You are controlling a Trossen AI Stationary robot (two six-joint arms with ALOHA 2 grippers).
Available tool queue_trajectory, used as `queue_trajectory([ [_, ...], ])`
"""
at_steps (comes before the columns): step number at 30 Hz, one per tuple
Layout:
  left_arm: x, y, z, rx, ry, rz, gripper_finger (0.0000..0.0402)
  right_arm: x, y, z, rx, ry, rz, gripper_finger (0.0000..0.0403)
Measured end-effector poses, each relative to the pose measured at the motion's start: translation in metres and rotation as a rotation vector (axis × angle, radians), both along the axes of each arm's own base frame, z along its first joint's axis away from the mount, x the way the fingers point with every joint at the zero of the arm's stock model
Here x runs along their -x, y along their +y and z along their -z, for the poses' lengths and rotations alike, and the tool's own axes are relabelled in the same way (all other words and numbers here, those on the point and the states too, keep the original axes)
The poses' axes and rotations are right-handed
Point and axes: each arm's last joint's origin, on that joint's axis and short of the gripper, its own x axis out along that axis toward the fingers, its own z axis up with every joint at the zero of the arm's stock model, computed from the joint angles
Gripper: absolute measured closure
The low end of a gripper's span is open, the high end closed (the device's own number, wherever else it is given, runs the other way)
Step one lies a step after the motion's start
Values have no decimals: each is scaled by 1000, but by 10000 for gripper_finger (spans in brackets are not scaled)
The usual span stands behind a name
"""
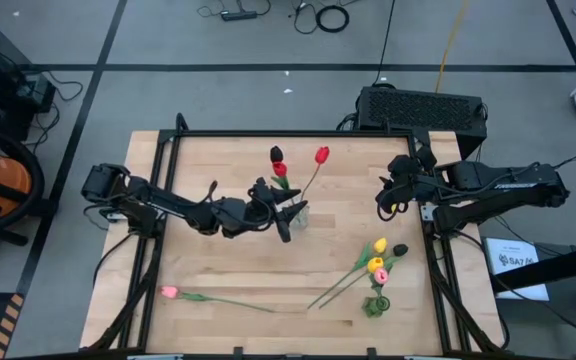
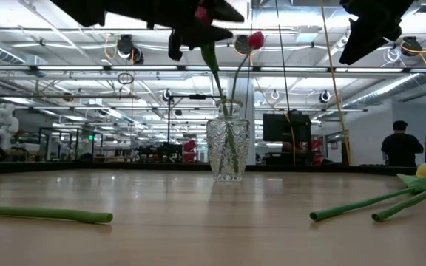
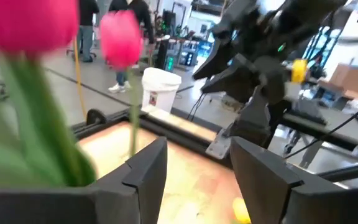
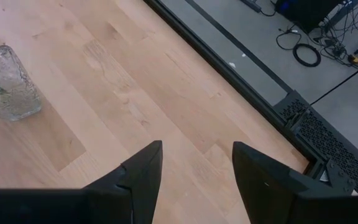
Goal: Sort flowers into vase by color
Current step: Put the black flower into the transparent vase
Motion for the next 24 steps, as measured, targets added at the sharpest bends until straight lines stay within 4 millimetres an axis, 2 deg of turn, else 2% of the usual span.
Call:
queue_trajectory([
  [10,6,-21,-43,-120,89,-52,217,0,0,0,0,0,0,216],
  [17,12,-37,-66,-19,206,-138,217,0,0,0,0,-2,0,216],
  [24,17,-42,-72,159,239,-183,217,0,0,0,-6,-20,15,216],
])
